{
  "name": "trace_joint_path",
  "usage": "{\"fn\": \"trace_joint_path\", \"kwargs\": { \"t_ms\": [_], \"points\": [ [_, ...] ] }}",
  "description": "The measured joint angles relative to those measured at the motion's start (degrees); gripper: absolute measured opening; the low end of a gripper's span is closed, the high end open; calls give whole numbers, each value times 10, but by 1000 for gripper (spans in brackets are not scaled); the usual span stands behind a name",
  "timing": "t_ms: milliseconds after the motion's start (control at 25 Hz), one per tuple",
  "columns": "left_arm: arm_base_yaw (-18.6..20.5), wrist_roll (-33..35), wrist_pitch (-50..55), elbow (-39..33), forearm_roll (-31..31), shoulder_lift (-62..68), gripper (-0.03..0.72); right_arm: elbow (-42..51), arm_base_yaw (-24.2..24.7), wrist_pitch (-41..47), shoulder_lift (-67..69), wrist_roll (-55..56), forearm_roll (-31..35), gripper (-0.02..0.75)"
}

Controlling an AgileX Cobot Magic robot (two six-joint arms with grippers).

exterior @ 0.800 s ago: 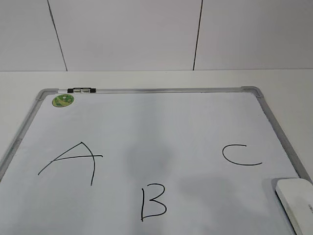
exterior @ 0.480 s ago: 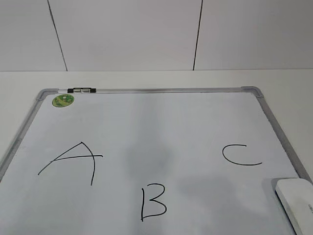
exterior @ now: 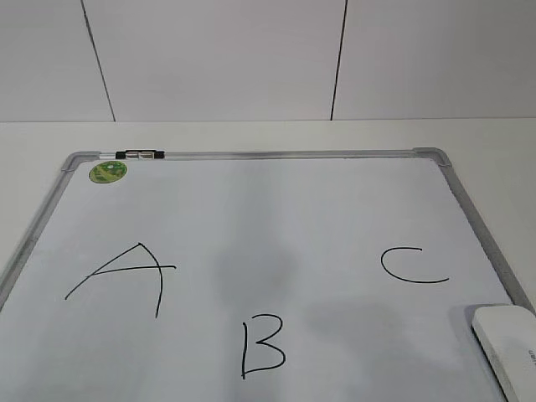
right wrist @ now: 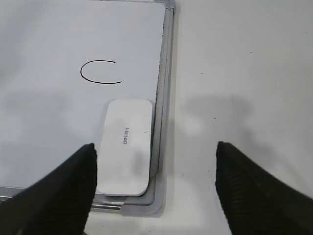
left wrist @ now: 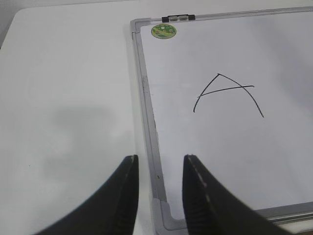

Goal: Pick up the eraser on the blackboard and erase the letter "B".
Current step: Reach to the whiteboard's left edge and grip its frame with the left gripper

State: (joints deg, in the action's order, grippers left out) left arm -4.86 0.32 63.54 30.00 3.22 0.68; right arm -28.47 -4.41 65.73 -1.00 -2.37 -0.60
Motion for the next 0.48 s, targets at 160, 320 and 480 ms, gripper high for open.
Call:
{"fn": "trace_joint_path", "kwargs": {
  "t_ms": [160,320,480],
  "points": [
    [0,0,0,0,2,0,235,0,0,0,0,0,0,584],
    [0,0,-1,0,25,0,235,0,0,0,0,13,0,584],
    [0,0,-5,0,43,0,235,0,0,1,15,36,0,584]
  ]
}}
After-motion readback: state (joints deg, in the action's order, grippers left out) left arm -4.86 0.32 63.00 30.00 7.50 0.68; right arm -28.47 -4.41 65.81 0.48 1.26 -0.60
